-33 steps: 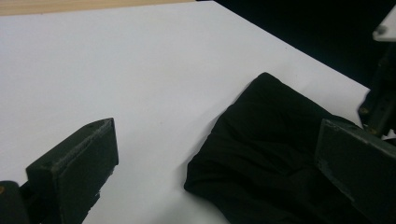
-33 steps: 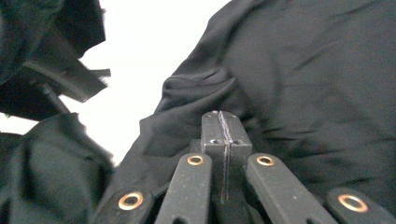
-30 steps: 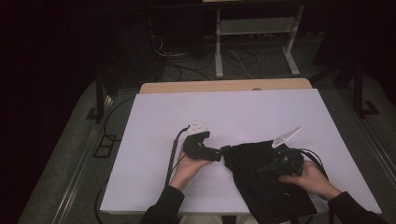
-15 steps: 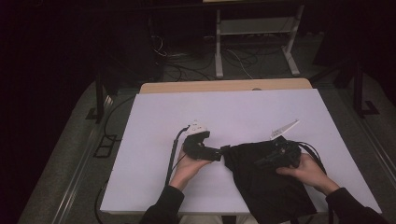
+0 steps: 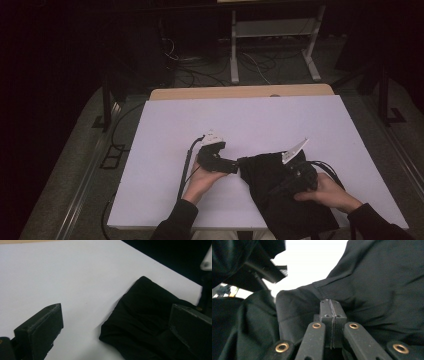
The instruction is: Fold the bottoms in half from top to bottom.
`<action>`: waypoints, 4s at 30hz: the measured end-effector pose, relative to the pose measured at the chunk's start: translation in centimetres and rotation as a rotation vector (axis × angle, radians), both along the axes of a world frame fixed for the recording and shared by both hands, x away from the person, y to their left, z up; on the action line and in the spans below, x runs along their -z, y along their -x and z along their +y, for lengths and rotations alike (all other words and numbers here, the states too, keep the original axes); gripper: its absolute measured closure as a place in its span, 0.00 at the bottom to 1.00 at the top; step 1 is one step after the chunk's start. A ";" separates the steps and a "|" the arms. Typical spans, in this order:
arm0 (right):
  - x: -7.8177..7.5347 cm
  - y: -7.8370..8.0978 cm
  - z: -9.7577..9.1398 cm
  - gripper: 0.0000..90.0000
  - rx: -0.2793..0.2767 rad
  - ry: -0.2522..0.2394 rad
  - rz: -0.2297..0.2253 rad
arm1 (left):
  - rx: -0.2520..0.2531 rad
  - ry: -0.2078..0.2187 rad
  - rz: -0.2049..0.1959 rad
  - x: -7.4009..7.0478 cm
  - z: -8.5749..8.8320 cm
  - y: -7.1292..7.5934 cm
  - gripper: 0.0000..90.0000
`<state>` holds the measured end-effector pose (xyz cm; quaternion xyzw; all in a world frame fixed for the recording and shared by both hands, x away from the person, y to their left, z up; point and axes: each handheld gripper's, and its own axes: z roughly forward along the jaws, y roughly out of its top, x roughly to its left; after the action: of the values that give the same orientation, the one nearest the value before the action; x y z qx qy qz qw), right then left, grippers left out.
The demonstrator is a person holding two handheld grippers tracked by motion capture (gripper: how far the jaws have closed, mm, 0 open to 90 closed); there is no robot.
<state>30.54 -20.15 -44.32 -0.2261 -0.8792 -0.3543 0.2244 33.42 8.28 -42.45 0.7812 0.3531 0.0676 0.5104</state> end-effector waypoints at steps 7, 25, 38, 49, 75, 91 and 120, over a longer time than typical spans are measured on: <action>0.0 1.2 0.0 0.98 -0.058 -0.010 0.007 | -0.004 -0.030 0.034 0.8 -1.2 0.1 0.00; 0.4 2.8 -0.5 0.98 -0.058 0.008 -0.001 | 0.013 -0.068 0.062 1.5 -3.4 0.1 0.00; -3.0 1.3 -3.2 0.62 0.108 -0.070 -0.155 | 0.025 -0.073 0.058 0.8 -2.9 -0.1 0.00; -5.3 -0.9 -6.2 0.18 0.280 -0.081 -0.248 | 0.032 -0.076 0.046 0.1 -3.0 -0.4 0.00; -3.7 -6.9 -10.5 0.00 0.470 -0.009 -0.252 | 0.023 -0.066 0.092 1.1 -3.3 -1.7 0.00; -0.5 -8.8 -10.7 0.15 0.484 0.025 -0.209 | 0.037 -0.085 0.153 3.0 -3.7 -2.8 0.00; 1.3 -8.9 -10.1 0.93 0.388 0.021 -0.154 | 0.123 -0.146 0.162 3.0 -4.0 -2.0 0.93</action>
<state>39.42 -30.24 -45.63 -0.3656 -0.8375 -0.3978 0.0818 35.44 4.25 -45.44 0.8394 0.3386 -0.0015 0.4252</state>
